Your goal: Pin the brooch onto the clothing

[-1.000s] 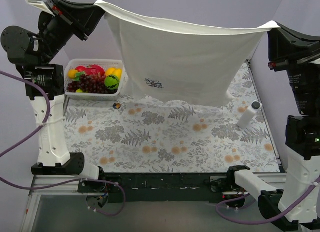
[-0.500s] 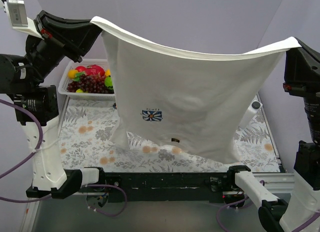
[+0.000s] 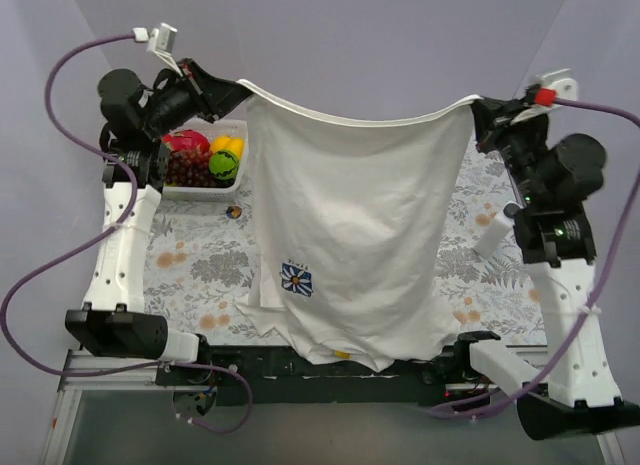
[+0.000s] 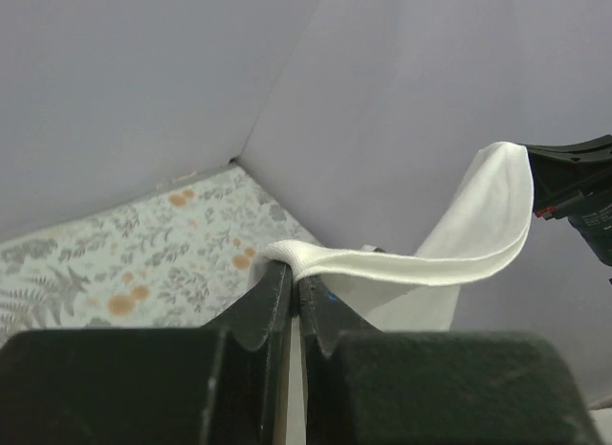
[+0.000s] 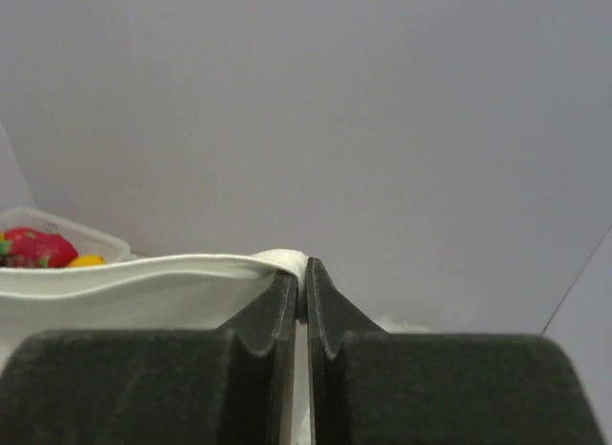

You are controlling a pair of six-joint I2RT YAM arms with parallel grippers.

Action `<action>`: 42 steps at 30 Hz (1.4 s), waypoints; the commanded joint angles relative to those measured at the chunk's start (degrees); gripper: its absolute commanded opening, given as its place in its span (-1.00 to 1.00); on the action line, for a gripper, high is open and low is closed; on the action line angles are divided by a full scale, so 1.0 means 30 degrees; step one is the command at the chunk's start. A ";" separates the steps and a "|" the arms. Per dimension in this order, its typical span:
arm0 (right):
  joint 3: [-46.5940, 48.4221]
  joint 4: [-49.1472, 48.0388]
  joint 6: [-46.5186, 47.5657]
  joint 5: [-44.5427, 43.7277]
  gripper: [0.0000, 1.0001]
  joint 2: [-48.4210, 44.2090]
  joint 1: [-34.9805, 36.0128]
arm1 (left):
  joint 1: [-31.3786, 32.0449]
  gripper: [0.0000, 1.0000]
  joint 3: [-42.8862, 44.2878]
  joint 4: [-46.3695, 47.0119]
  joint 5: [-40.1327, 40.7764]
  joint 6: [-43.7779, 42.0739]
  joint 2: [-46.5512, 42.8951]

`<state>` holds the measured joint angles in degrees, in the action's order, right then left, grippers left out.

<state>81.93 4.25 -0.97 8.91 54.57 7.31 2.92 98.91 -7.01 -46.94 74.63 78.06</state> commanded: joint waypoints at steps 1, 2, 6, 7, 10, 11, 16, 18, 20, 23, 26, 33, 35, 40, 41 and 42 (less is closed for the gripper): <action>-0.3135 -0.2146 0.0764 -0.0157 -0.97 0.1584 -0.0064 | 0.0023 -1.00 -0.2117 -0.0362 0.0910 -0.1410 0.1544; -0.3517 -0.2730 0.0764 -0.0098 -0.97 0.1848 -0.0093 | 0.0023 -1.00 -0.2818 0.0017 0.0968 -0.1468 0.1867; -0.4662 -0.3584 0.0501 -0.0069 -0.97 0.3748 -0.0298 | 0.0023 -1.00 -0.3585 0.0577 0.1639 -0.1877 0.3507; -0.4809 -0.3788 0.0471 0.0019 -0.97 0.4045 -0.0356 | 0.0023 -1.00 -0.3586 0.0635 0.1671 -0.1937 0.4120; -0.4956 -0.4550 -0.0023 0.0019 -0.97 0.5275 -0.0532 | 0.0023 -1.00 -0.3178 0.0665 0.1905 -0.2229 0.5119; -0.4870 -0.4726 -0.0085 0.0048 -0.97 0.5626 -0.0620 | 0.0023 -1.00 -0.3002 0.0665 0.1993 -0.2230 0.5818; -0.3904 -0.5284 -0.0905 0.0282 -0.97 0.8525 -0.0884 | 0.0023 -1.00 -0.1570 0.0753 0.2607 -0.2406 0.7902; -0.3201 -0.5313 -0.1227 0.0370 -0.97 0.9985 -0.0972 | -0.0006 -1.00 -0.1098 0.0636 0.2697 -0.2464 0.8985; -0.2616 -0.5459 -0.1579 0.0663 -0.97 1.0986 -0.1060 | 0.0023 -1.00 -0.0337 0.0490 0.2842 -0.2523 0.9747; -0.1298 -0.5082 -0.2165 0.1073 -0.97 1.3559 -0.1177 | 0.0023 -1.00 0.0832 0.0285 0.3163 -0.2640 1.1183; 0.0663 -0.4118 -0.2546 0.1513 -0.97 1.5698 -0.1265 | 0.0023 -0.98 0.2294 -0.0094 0.3458 -0.2641 1.2706; 0.3799 -0.3443 -0.2693 0.1544 -0.97 1.9131 -0.1295 | 0.0023 -0.96 0.5547 -0.1121 0.4247 -0.2757 1.6251; 0.5352 -0.2885 -0.2664 0.1252 -0.97 2.0358 -0.1323 | 0.0023 -0.91 0.6311 -0.1472 0.4570 -0.2817 1.7332; 0.8251 -0.1510 -0.2869 -0.0096 -0.68 2.2326 -0.1382 | 0.0023 0.63 0.9996 -0.3109 0.5098 -0.2991 1.9416; 0.9242 -0.1447 -0.2869 -0.0185 -0.08 2.2677 -0.1382 | 0.0023 0.84 1.0355 -0.3317 0.5157 -0.2934 1.9593; 0.9571 -0.1446 -0.2840 -0.0244 0.33 2.2797 -0.1382 | 0.0023 0.96 1.0562 -0.3377 0.5158 -0.2933 1.9595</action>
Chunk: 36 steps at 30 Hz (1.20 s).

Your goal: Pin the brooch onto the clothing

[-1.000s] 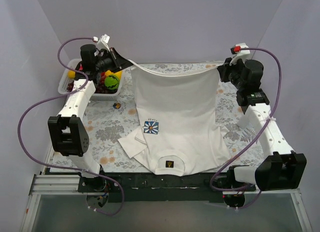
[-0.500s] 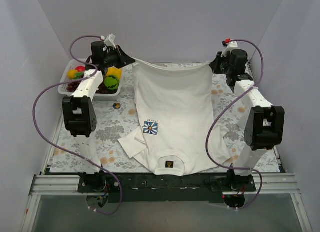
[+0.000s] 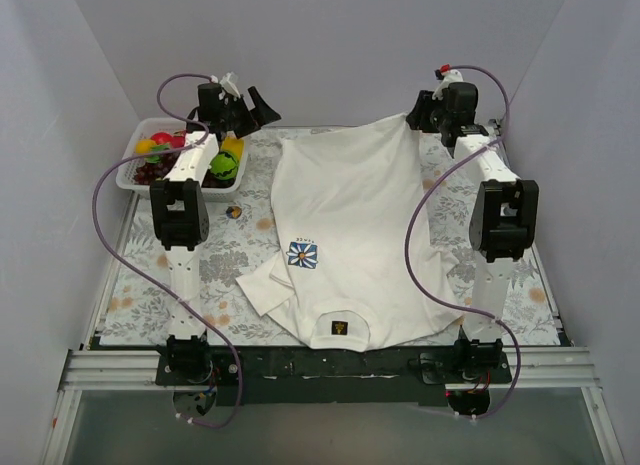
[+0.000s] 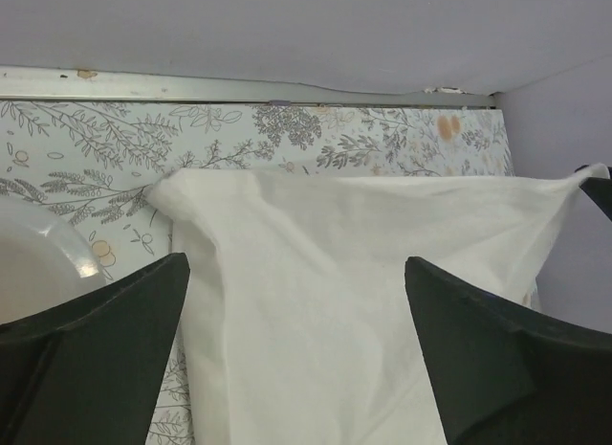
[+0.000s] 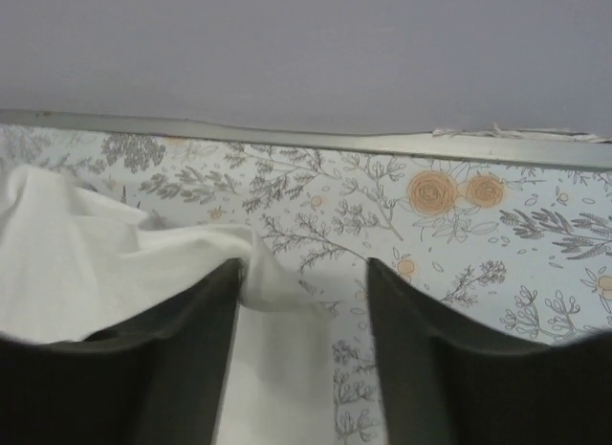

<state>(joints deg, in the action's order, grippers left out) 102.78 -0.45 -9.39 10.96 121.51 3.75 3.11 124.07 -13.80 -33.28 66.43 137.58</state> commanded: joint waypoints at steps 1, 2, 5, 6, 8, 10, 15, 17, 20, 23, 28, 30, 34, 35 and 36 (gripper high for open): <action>0.2885 0.0700 -0.0064 -0.1190 0.64 0.0453 -0.0166 | -0.0042 0.96 0.2236 -0.1112 0.0575 -0.0201 -0.0418; 0.3091 0.0764 -0.0035 -0.1251 0.94 0.0278 -0.0195 | -0.0042 0.96 0.2150 -0.1083 0.0430 -0.0230 -0.0623; 0.2772 0.0677 0.0170 -0.1077 0.96 -0.0830 -0.0195 | -0.0042 0.96 0.1218 -0.1024 0.0195 -0.0347 -0.1969; 0.2161 0.0619 0.0199 -0.0989 0.97 -0.1272 -0.0166 | -0.0042 0.96 0.0892 -0.0995 0.0136 -0.0406 -0.2843; 0.1456 0.0647 0.0025 -0.0812 0.97 -0.2498 -0.0195 | -0.0042 0.96 -0.0333 -0.0995 0.0048 -0.0581 -0.3813; 0.0081 0.0706 -0.0064 -0.0492 0.97 -0.3410 -0.0195 | -0.0013 0.96 -0.1420 -0.0995 -0.0069 -0.0787 -0.5448; -0.3668 0.0910 -0.1410 0.0475 0.96 -0.6750 -0.0020 | 0.0455 0.96 -0.5136 -0.1344 0.0045 -0.1224 -0.8822; -0.5135 0.1261 -0.1441 0.1149 0.96 -0.7860 0.0389 | 0.0805 0.96 -0.6254 -0.2252 0.0455 -0.1606 -1.0429; -0.6338 0.2753 -0.0799 0.1034 0.97 -0.8801 0.1589 | 0.1361 0.96 -0.8276 -0.3540 0.1539 -0.2017 -1.2334; -0.7564 0.4103 -0.0621 0.0828 0.97 -0.9624 0.2995 | 0.2238 0.96 -1.0472 -0.5180 0.2943 -0.2223 -1.3687; -1.0584 0.4310 -0.1350 0.1091 0.96 -1.0913 0.5628 | 0.3268 0.92 -1.4425 -0.6940 0.3417 -0.1463 -1.6413; -1.2074 0.3901 -0.1587 0.1442 0.96 -1.1324 0.6508 | 0.3561 0.87 -1.6622 -0.7000 0.3007 -0.0936 -1.7233; -1.3721 0.3958 -0.1704 0.1880 0.94 -1.1267 0.7421 | 0.3591 0.72 -1.9584 -0.7205 0.2421 -0.0261 -1.8902; -1.3985 0.3871 -0.1850 0.1999 0.93 -1.1150 0.7567 | 0.3591 0.70 -2.0111 -0.7293 0.2305 -0.0202 -1.9051; -1.4277 0.3754 -0.1909 0.2030 0.92 -1.1091 0.7743 | 0.3591 0.68 -2.0871 -0.7381 0.2129 -0.0056 -1.9169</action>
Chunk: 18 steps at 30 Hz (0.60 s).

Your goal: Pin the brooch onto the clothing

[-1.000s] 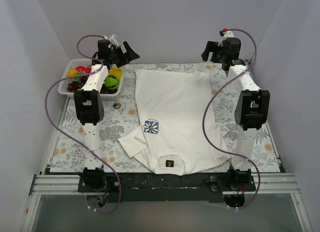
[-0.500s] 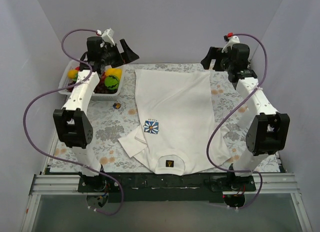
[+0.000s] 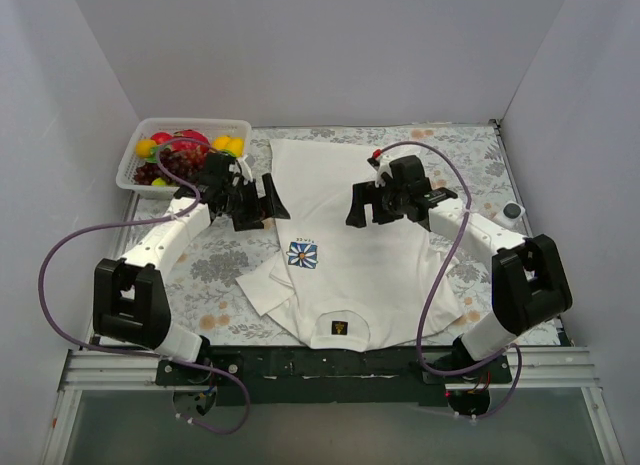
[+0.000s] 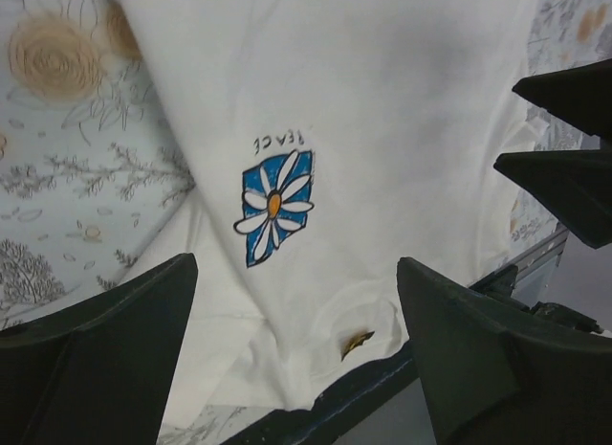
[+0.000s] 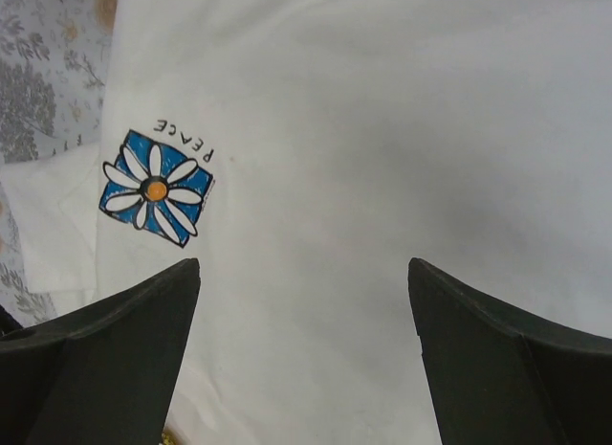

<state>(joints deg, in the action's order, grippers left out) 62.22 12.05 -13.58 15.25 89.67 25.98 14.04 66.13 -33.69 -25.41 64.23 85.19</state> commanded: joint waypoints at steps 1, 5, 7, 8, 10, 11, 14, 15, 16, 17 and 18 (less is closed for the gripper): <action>-0.1193 -0.0502 -0.0540 0.0573 0.90 -0.0330 0.0422 | -0.0052 0.67 -0.1941 -0.0926 -0.0524 0.0768 -0.1851; -0.2338 -0.1029 -0.0774 0.0631 0.89 0.0022 0.0481 | -0.0023 0.39 -0.3378 -0.0928 -0.1110 0.1062 -0.2115; -0.2777 -0.1351 -0.0921 0.0631 0.88 0.0255 0.0482 | -0.0052 0.24 -0.4140 -0.0781 -0.0907 0.1295 -0.2175; -0.2867 -0.1410 -0.0950 0.0631 0.88 0.0344 0.0453 | -0.0052 0.16 -0.4403 -0.0694 -0.0847 0.1296 -0.2175; -0.3072 -0.1585 -0.0950 0.0748 0.88 0.0549 0.0453 | -0.0052 0.04 -0.4988 -0.0664 -0.0527 0.1121 -0.2030; -0.3334 -0.1702 -0.0979 0.0748 0.88 0.0579 0.0481 | -0.0052 0.03 -0.5108 -0.0664 -0.0467 0.1004 -0.1971; -0.3861 -0.2113 -0.1067 0.0749 0.87 0.0667 0.0482 | -0.0052 0.02 -0.5636 -0.0460 -0.0846 0.1003 -0.1531; -0.3980 -0.2172 -0.1097 0.0748 0.88 0.0696 0.0482 | -0.0052 0.01 -0.5810 -0.0082 -0.0963 0.1090 -0.1415; -0.4068 -0.2259 -0.1155 0.0748 0.87 0.0755 0.0482 | -0.0052 0.01 -0.6015 0.0096 -0.1051 0.1178 -0.1384; -0.4156 -0.2318 -0.1185 0.0748 0.87 0.0784 0.0453 | -0.0023 0.00 -0.6133 0.0214 -0.1081 0.1179 -0.1326; -0.4273 -0.2377 -0.1214 0.0748 0.87 0.0871 0.0452 | -0.0052 -0.01 -0.6251 0.0389 -0.0936 0.1179 -0.1238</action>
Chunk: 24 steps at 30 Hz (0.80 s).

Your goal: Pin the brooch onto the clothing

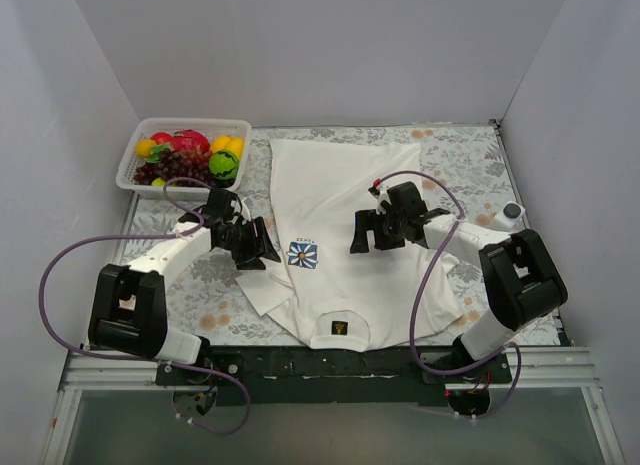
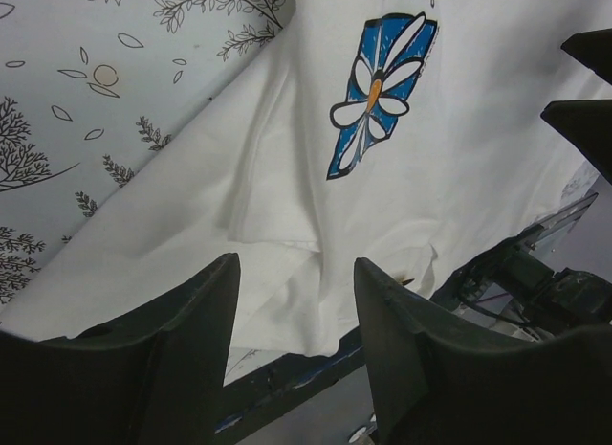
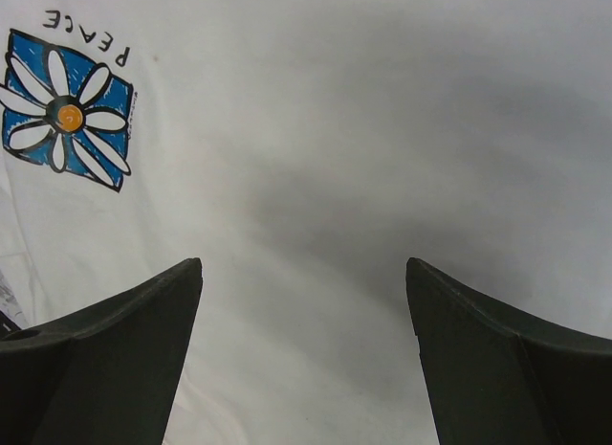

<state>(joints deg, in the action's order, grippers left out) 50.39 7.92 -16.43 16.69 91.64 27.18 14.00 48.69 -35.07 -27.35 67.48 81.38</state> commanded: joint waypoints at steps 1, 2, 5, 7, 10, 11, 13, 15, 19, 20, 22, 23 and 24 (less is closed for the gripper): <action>-0.0332 -0.1000 -0.0296 0.0296 0.87 0.0275 0.0052 | -0.0009 -0.02 -0.0496 0.0879 -0.0141 0.0093 0.0233; -0.0361 -0.1029 -0.0325 0.0297 0.88 0.0333 0.0081 | -0.0037 -0.04 -0.0583 0.0995 -0.0053 0.0064 0.0322; -0.0478 -0.1059 -0.0297 0.0326 0.87 0.0363 0.0081 | -0.0009 -0.08 -0.0788 0.1522 -0.0168 -0.0024 0.0732; -0.0420 -0.1088 -0.0296 0.0326 0.87 0.0451 0.0052 | -0.0038 -0.14 -0.0847 0.1903 -0.0461 -0.0111 0.1170; -0.0362 -0.1030 -0.0267 0.0297 0.87 0.0480 0.0081 | -0.0009 -0.24 -0.0907 0.2138 -0.0462 -0.0171 0.1611; -0.0333 -0.1001 -0.0267 0.0297 0.87 0.0509 0.0081 | -0.0008 -0.30 -0.0965 0.2168 -0.0433 -0.0257 0.1815; -0.0332 -0.0942 -0.0238 0.0238 0.87 0.0510 0.0052 | -0.0009 -0.34 -0.0907 0.2198 -0.0345 -0.0403 0.2022; -0.0245 -0.0855 -0.0121 0.0209 0.87 0.0510 0.0052 | -0.0008 -0.35 -0.0936 0.2052 -0.0403 -0.0521 0.2168; -0.0127 -0.0737 -0.0091 0.0121 0.87 0.0627 0.0052 | -0.0009 -0.33 -0.0965 0.1993 0.0005 -0.0756 0.2285; -0.0098 -0.0708 -0.0062 0.0150 0.87 0.0656 0.0081 | -0.0037 -0.33 -0.0907 0.1964 0.0065 -0.0785 0.2286; -0.0010 -0.0678 -0.0062 0.0179 0.87 0.0686 0.0081 | -0.0038 -0.22 -0.0820 0.1672 0.0646 -0.0815 0.2345; -0.0010 -0.0649 -0.0062 0.0180 0.87 0.0714 0.0081 | -0.0038 -0.17 -0.0761 0.1554 0.0912 -0.1105 0.2345; -0.0039 -0.0678 -0.0091 0.0151 0.87 0.0686 0.0081 | -0.0038 -0.14 -0.0673 0.1263 0.1205 -0.1224 0.2316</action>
<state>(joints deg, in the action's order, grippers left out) 49.71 6.17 -16.71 16.73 93.08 27.18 14.00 46.22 -29.80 -26.98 65.76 88.40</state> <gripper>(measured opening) 0.937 0.402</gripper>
